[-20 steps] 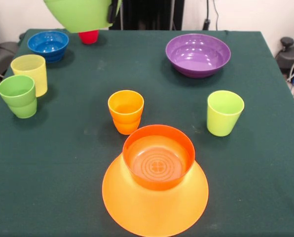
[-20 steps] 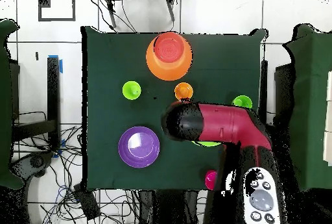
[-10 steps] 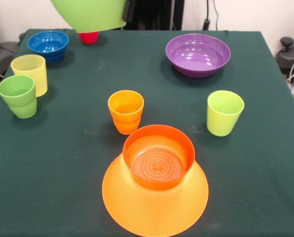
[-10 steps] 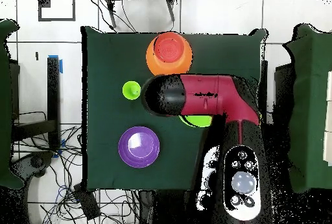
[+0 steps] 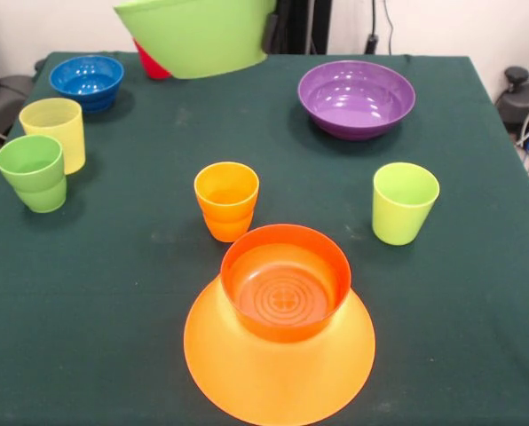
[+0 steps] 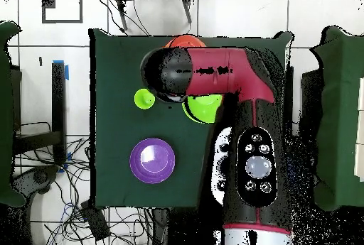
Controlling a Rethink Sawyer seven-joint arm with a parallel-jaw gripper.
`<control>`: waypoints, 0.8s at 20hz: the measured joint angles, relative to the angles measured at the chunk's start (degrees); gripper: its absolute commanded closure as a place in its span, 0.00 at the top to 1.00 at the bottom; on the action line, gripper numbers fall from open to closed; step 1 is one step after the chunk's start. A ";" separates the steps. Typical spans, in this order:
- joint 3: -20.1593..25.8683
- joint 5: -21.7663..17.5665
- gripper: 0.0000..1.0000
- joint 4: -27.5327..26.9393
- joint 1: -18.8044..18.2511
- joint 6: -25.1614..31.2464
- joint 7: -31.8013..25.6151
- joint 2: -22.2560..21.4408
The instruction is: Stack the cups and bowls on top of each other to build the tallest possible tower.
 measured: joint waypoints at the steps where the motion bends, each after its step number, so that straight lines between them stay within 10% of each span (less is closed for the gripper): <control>1: 0.30 -0.02 0.00 -1.18 0.15 1.18 0.00 0.59; 16: 3.47 -0.74 0.00 -17.91 5.96 13.93 0.00 8.28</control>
